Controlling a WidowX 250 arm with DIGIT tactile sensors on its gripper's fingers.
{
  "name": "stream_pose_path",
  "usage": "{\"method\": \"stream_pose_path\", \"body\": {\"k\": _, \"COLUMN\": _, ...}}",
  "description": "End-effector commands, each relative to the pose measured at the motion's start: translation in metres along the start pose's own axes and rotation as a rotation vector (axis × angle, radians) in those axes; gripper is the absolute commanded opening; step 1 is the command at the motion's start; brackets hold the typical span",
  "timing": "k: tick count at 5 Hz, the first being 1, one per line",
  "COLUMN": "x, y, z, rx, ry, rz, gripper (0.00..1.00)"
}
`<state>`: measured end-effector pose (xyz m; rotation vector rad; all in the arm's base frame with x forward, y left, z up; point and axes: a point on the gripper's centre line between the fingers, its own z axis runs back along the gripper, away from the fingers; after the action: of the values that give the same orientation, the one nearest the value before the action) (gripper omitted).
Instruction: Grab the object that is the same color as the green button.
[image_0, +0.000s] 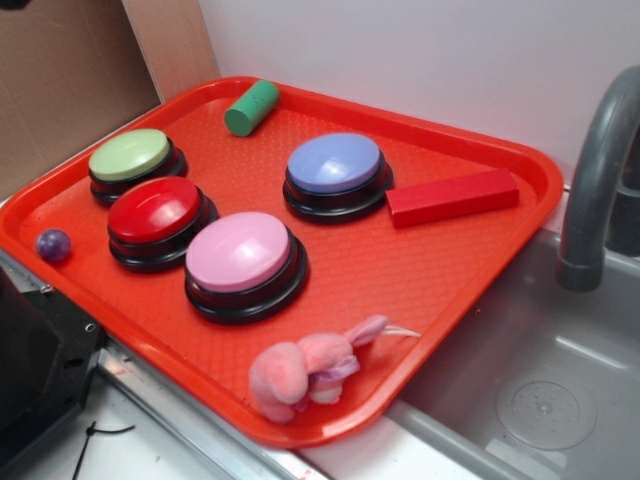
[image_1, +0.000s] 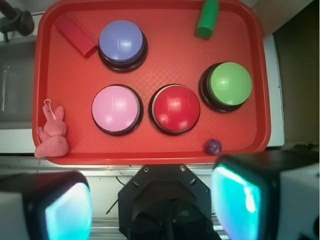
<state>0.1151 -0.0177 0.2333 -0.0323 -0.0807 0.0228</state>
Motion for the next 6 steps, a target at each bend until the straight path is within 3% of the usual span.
{"method": "stream_pose_path", "body": {"k": 1, "x": 0.050, "y": 0.029, "z": -0.023, "rx": 0.089, "ry": -0.001, "rz": 0.108, "gripper": 1.00}}
{"method": "stream_pose_path", "body": {"k": 3, "x": 0.104, "y": 0.074, "z": -0.078, "rx": 0.178, "ry": -0.010, "rz": 0.304, "gripper": 1.00}}
{"method": "stream_pose_path", "body": {"k": 4, "x": 0.123, "y": 0.089, "z": -0.095, "rx": 0.229, "ry": -0.049, "rz": 0.374, "gripper": 1.00}}
{"method": "stream_pose_path", "body": {"k": 5, "x": 0.143, "y": 0.105, "z": -0.120, "rx": 0.188, "ry": -0.097, "rz": 0.413, "gripper": 1.00}}
{"method": "stream_pose_path", "body": {"k": 6, "x": 0.163, "y": 0.121, "z": -0.138, "rx": 0.220, "ry": -0.120, "rz": 0.451, "gripper": 1.00}}
